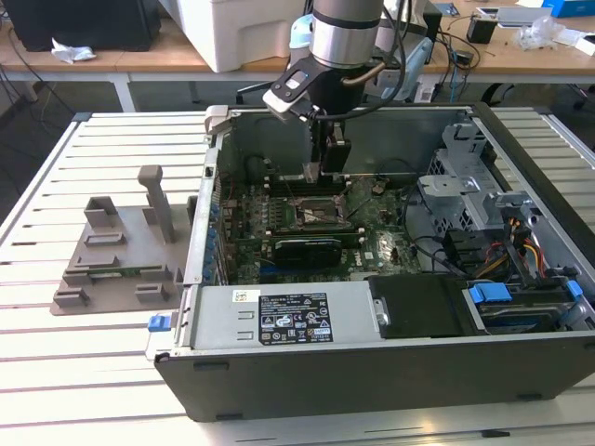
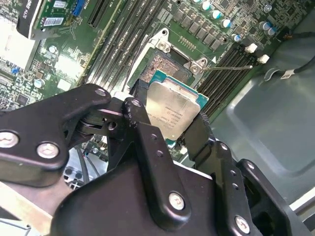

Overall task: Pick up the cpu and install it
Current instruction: 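Place the cpu into insertion slot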

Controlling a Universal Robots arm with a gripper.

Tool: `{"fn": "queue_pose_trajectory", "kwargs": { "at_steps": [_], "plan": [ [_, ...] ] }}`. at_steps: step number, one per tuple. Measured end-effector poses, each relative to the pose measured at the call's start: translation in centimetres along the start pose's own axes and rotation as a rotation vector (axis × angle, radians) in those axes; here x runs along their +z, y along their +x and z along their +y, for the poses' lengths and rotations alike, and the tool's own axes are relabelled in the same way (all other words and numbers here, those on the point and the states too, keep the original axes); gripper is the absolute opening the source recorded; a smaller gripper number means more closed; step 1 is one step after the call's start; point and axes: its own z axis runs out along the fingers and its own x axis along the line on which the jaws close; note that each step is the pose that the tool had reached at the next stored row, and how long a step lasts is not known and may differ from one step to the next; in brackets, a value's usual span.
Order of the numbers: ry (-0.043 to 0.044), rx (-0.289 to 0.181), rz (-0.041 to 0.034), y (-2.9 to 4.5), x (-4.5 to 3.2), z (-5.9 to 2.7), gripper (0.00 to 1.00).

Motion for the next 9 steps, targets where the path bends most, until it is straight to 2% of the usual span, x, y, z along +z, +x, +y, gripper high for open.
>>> {"fn": "queue_pose_trajectory", "kwargs": {
  "at_steps": [3,4,5,9],
  "plan": [
    [0.0,0.0,-0.0016,0.01,0.01,0.02,0.55],
    [0.0012,0.001,-0.0172,0.0,0.0,0.02,0.55],
    [0.0027,0.002,-0.0362,0.01,0.0,0.01,0.55],
    [0.0026,0.003,-0.0371,0.01,0.1,0.02,0.55]
  ]
}}
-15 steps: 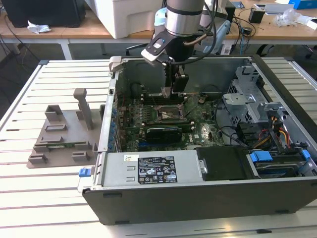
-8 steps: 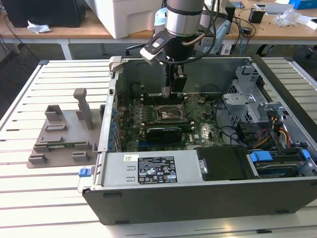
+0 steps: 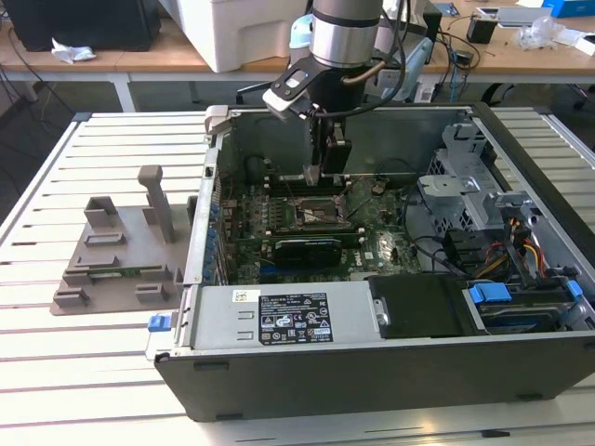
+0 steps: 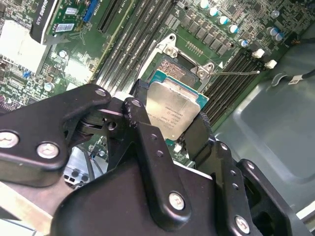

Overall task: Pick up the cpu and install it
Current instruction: 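Place the cpu into insertion slot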

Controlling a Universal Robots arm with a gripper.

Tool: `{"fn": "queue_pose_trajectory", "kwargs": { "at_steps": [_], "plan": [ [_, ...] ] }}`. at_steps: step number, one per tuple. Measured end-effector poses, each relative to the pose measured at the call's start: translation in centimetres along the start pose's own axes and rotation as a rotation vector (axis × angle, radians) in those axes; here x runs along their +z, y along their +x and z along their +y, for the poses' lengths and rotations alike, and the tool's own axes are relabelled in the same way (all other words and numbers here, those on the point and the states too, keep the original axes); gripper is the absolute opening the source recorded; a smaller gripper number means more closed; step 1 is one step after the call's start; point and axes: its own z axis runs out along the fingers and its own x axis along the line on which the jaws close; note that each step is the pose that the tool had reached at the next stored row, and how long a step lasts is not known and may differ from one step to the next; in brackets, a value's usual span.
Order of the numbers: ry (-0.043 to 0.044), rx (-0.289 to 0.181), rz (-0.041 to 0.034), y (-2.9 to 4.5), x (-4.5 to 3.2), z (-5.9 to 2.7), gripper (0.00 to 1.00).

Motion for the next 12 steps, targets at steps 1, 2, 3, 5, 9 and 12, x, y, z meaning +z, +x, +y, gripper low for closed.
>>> {"fn": "queue_pose_trajectory", "kwargs": {
  "at_steps": [1,2,3,5,9,12],
  "plan": [
    [0.0002,0.0,-0.0002,0.0,0.05,0.0,0.55],
    [0.0001,0.0,-0.0002,0.0,0.18,0.01,0.55],
    [0.0001,0.0,-0.0002,0.0,0.28,0.02,0.55],
    [0.0001,0.0,-0.0002,0.01,0.62,0.04,0.55],
    [0.0002,0.0,-0.0002,0.02,0.96,0.06,0.55],
    [0.0002,0.0,-0.0002,0.03,1.12,0.07,0.55]
  ]
}}
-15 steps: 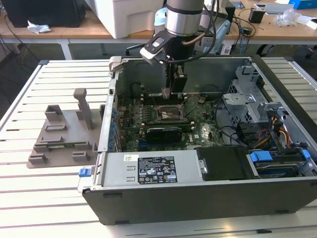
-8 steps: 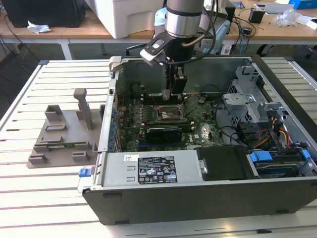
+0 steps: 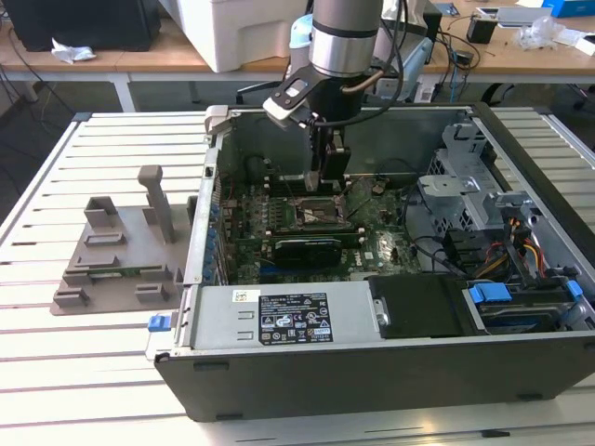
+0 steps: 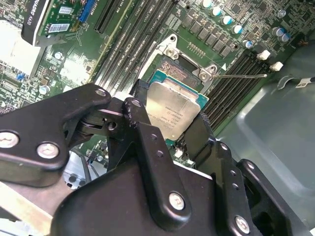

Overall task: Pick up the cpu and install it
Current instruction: 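Place the cpu into insertion slot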

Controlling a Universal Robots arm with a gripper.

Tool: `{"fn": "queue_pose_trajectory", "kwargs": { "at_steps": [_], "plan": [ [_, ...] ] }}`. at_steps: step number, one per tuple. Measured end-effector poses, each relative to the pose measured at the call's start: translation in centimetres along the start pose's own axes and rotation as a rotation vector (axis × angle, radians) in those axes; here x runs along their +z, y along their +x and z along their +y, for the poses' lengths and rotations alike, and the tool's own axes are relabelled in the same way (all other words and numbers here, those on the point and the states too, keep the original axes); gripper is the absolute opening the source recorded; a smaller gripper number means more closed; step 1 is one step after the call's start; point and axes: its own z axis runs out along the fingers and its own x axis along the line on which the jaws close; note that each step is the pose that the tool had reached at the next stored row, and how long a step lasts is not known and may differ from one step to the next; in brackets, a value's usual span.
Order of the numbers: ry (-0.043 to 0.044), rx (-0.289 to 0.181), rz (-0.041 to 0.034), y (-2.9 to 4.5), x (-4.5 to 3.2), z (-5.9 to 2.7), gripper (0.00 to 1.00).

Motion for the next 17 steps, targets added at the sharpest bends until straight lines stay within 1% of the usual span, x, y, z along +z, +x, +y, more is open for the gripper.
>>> {"fn": "queue_pose_trajectory", "kwargs": {
  "at_steps": [3,6,9,15,17],
  "plan": [
    [0.0001,0.0,0.0001,0.02,0.57,0.04,0.55],
    [0.0002,0.0,0.0,0.03,0.9,0.08,0.55],
    [0.0005,0.0,-0.0001,0.07,1.52,0.24,0.55],
    [0.0033,0.0,0.0002,0.44,3.15,0.69,0.55],
    [0.0046,0.015,0.0015,0.49,3.89,0.75,0.55]
  ]
}}
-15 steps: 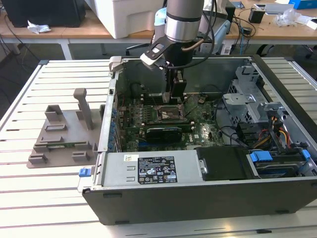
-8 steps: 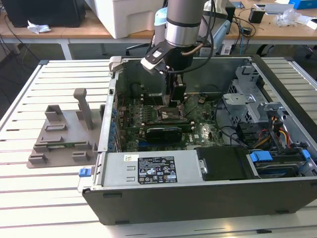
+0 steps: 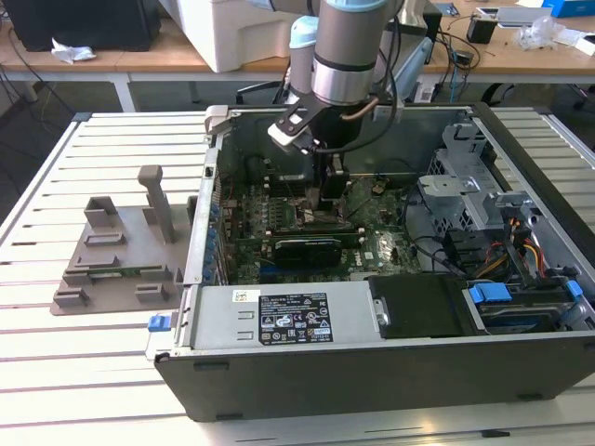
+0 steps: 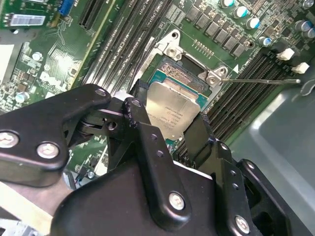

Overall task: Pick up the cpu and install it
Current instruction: 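Place the cpu into insertion slot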

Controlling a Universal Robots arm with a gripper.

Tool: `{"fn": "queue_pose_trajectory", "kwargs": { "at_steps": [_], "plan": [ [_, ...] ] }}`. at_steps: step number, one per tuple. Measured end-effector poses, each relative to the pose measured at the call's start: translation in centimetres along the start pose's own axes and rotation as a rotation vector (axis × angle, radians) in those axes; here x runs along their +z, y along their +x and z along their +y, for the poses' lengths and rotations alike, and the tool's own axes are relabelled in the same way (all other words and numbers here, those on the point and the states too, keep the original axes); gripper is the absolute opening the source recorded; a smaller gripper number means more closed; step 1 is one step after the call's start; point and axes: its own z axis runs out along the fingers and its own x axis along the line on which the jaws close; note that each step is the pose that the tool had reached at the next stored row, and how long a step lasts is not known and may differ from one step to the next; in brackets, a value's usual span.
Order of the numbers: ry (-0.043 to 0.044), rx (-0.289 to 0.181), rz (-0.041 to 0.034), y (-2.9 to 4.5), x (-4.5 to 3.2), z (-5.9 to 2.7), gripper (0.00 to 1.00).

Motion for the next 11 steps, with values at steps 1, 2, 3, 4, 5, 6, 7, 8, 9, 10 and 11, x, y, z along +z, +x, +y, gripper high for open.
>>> {"fn": "queue_pose_trajectory", "kwargs": {
  "at_steps": [1,2,3,4,5,6,7,8,9,10,11],
  "plan": [
    [0.0009,0.026,0.0018,0.01,0.29,0.02,0.55],
    [0.0016,0.047,0.0032,0.02,0.55,0.04,0.55],
    [0.0017,0.052,0.0036,0.03,0.8,0.06,0.55],
    [0.0018,0.052,0.0037,0.04,0.99,0.07,0.55],
    [0.0017,0.052,0.0038,0.06,1.36,0.1,0.55],
    [0.0017,0.052,0.0038,0.07,1.77,0.13,0.55],
    [0.0018,0.052,0.0037,0.13,2.04,0.14,0.55],
    [0.0018,0.052,0.0037,0.19,2.19,0.14,0.55],
    [0.0018,0.052,0.0037,0.35,2.36,0.14,0.55],
    [0.0017,0.052,0.0038,0.44,2.5,0.15,0.55],
    [0.0017,0.052,0.0039,0.48,2.61,0.13,0.55]
  ]
}}
